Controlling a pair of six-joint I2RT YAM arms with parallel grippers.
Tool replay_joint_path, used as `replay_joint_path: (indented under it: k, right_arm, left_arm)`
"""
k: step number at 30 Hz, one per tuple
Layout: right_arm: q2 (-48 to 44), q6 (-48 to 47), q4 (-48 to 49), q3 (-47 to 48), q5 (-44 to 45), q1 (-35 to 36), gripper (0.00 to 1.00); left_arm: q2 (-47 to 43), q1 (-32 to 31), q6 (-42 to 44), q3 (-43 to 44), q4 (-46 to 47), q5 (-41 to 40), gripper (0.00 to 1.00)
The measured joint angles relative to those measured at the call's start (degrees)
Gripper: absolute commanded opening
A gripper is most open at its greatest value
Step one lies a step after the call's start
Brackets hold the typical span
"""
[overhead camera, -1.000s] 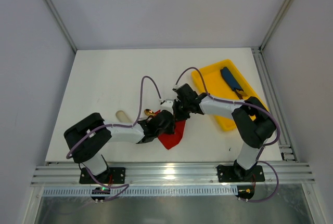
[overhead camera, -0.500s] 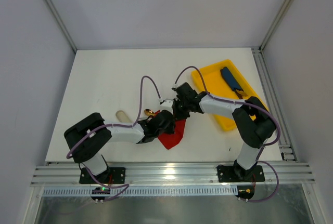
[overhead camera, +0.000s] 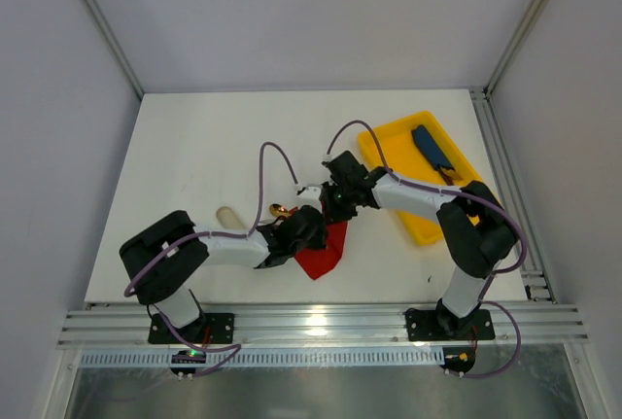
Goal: Place the utensils on the paper napkin and roll it up
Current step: Roll the napkin at the center of the board.
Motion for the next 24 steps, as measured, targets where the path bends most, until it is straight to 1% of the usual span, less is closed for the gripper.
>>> replay_joint_path:
  k: [2,4,8,24]
  right_arm:
    - [-0.4,-0.2,-0.5,0.0,0.5,-0.3,0.16]
    - [-1.2,-0.3,-0.7,-0.2,0.9,-0.7,0.10]
    - [-3.0,-0.4,-0.5,-1.3,1.0,-1.1,0.04]
    - [-3.4,-0.3,2.1,-7.6,-0.9,-1.4,0.04]
  left_arm:
    - [0.0,0.0,-0.1,-0.2,0.1,0.0,0.00]
    - [0.0,0.0,-0.1,-0.3,0.3,0.0,0.00]
    - [0.0,0.0,-0.2,-0.3,0.3,0.0,0.00]
    - [0.0,0.0,-0.2,-0.4,0.3,0.0,0.00]
